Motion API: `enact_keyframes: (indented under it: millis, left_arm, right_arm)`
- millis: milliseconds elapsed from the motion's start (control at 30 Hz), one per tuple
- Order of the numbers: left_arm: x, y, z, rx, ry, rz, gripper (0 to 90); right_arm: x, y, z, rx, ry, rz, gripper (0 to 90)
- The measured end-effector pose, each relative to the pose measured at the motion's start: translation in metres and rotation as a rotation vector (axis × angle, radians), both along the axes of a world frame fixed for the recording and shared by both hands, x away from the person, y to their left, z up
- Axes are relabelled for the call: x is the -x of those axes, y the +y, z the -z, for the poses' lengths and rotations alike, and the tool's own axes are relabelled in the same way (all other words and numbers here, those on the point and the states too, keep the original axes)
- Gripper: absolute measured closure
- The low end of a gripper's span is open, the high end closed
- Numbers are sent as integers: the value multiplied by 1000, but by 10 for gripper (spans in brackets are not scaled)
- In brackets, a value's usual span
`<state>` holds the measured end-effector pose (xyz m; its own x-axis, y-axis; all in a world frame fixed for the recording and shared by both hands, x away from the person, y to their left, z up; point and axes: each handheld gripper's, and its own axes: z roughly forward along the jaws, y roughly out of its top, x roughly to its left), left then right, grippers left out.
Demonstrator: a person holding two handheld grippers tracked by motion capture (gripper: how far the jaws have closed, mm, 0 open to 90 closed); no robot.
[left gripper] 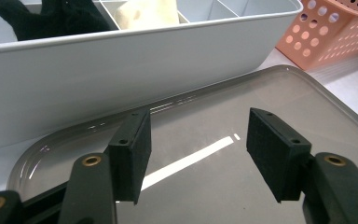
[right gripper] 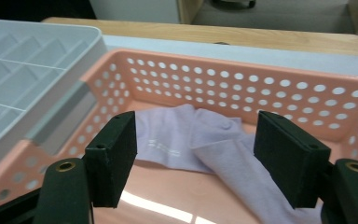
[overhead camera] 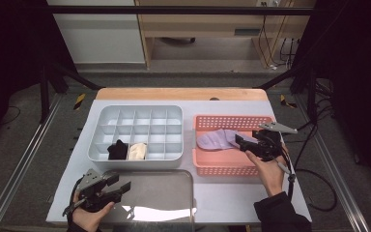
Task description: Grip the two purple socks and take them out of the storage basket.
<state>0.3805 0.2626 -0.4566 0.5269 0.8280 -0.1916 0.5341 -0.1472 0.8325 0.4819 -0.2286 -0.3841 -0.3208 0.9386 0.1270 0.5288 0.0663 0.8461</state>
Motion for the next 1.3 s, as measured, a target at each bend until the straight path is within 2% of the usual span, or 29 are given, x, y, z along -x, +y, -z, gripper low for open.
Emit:
enact_keyframes:
  millis: [300,367,667,767,800,900,1033,1300]
  left_arm:
    - [0,2,-1,9,0,0,392]
    - [0,1,0,11,2,0,394]
    - [-1,1,1,6,12,-3,397]
    - [-1,1,1,6,15,-4,397]
    - [-1,1,2,5,21,-4,397]
    - [-2,1,2,5,23,-3,398]
    - [-1,1,2,6,22,-4,398]
    - [-2,1,3,5,30,-1,399]
  right_arm:
    - [-17,3,1,20,19,18,313]
    - [-23,3,4,9,27,20,314]
    - [-46,1,19,29,71,45,328]
    - [-49,-1,20,21,81,54,330]
    - [-52,-2,21,37,97,53,332]
    - [-56,1,19,62,96,41,335]
    - [-62,5,19,71,94,32,338]
    - [-72,8,30,87,138,40,340]
